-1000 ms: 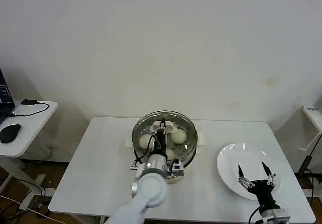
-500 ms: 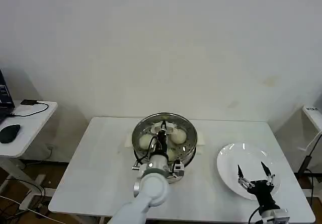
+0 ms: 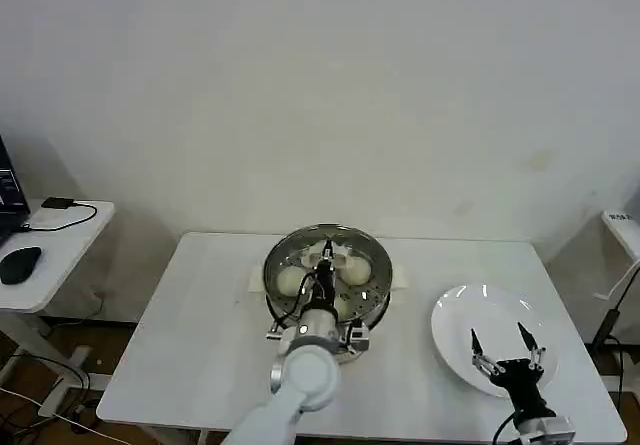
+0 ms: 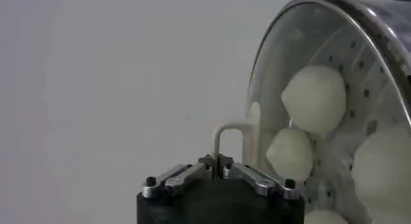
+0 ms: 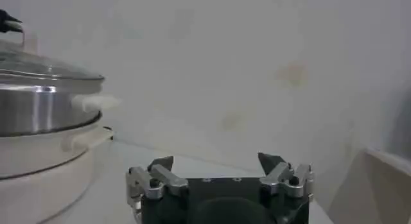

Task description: Take steamed baozi put them in steamer then cover it.

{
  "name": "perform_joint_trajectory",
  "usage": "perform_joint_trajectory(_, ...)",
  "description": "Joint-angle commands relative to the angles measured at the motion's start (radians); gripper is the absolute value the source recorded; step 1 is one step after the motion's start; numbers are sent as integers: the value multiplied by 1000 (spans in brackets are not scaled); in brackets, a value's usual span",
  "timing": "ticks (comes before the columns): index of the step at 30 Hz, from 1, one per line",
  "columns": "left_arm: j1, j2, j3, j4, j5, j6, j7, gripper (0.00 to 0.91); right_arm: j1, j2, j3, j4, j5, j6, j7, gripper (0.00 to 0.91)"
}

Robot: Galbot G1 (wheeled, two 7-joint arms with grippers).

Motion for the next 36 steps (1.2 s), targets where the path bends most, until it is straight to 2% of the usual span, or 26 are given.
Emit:
perform_joint_trajectory(1, 6, -3, -5, -3, 27, -11, -1, 907, 0, 0, -2, 1, 0, 1, -1, 907)
perform_joint_trajectory(9, 13, 4, -4, -73, 22, -10, 3, 907, -2, 3, -10, 0, -6, 2, -1, 907)
perform_joint_trajectory(15, 69, 56, -12, -203, -17, -14, 3, 907, -5, 3, -11, -1, -9, 3, 0, 907)
perform_joint_trajectory(23, 242, 198, -69, -497, -208, -79, -66, 907, -8, 6, -18, -5, -14, 5, 1, 907)
perform_joint_trajectory(27, 358, 249, -132, -619, -456, -105, -112, 907, -11, 7, -20, -4, -18, 5, 1, 907)
perform_joint_trajectory(28, 409, 256, -154, -632, -522, -122, -156, 907, -13, 8, -22, -3, -19, 7, 1, 907)
perform_joint_trajectory(30, 496, 262, -216, -621, -831, -212, -291, 907, -16, 9, -24, -1, -19, 7, 2, 907)
perform_joint_trajectory(33, 612, 223, -345, -532, -1134, -465, -420, 907, -21, 9, -28, 1, -19, 11, 3, 907)
perform_joint_trajectory(35, 673, 195, -444, -472, -1307, -576, -473, 907, -25, 9, -31, 4, -19, 13, 4, 907)
perform_joint_trajectory(36, 686, 190, -471, -459, -1348, -575, -489, 907, -28, 9, -34, 7, -21, 14, 4, 907)
